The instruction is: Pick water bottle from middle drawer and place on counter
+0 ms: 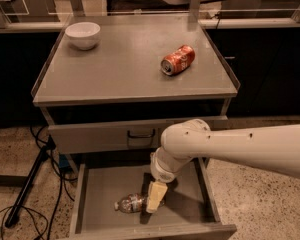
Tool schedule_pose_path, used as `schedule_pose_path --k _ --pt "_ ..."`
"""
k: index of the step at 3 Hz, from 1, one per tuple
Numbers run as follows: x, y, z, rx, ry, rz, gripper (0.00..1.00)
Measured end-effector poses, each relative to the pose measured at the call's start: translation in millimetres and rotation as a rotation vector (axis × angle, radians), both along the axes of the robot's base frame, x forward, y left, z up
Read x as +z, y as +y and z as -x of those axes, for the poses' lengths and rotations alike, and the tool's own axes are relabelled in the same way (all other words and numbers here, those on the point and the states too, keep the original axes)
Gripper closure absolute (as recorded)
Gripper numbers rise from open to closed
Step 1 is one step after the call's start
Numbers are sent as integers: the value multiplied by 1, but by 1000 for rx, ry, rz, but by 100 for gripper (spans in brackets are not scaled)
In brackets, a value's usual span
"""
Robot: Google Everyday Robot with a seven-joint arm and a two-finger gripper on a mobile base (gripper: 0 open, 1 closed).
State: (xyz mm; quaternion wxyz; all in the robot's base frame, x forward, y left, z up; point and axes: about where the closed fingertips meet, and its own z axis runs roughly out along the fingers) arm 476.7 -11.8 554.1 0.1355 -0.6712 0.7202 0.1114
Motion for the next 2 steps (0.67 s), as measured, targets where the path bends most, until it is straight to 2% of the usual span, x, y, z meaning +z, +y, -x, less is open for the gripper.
schedule_pose_path --k 1,2 --pt "-59 15 16 -21 65 -52 0" --pt "-60 15 17 -21 67 -53 0"
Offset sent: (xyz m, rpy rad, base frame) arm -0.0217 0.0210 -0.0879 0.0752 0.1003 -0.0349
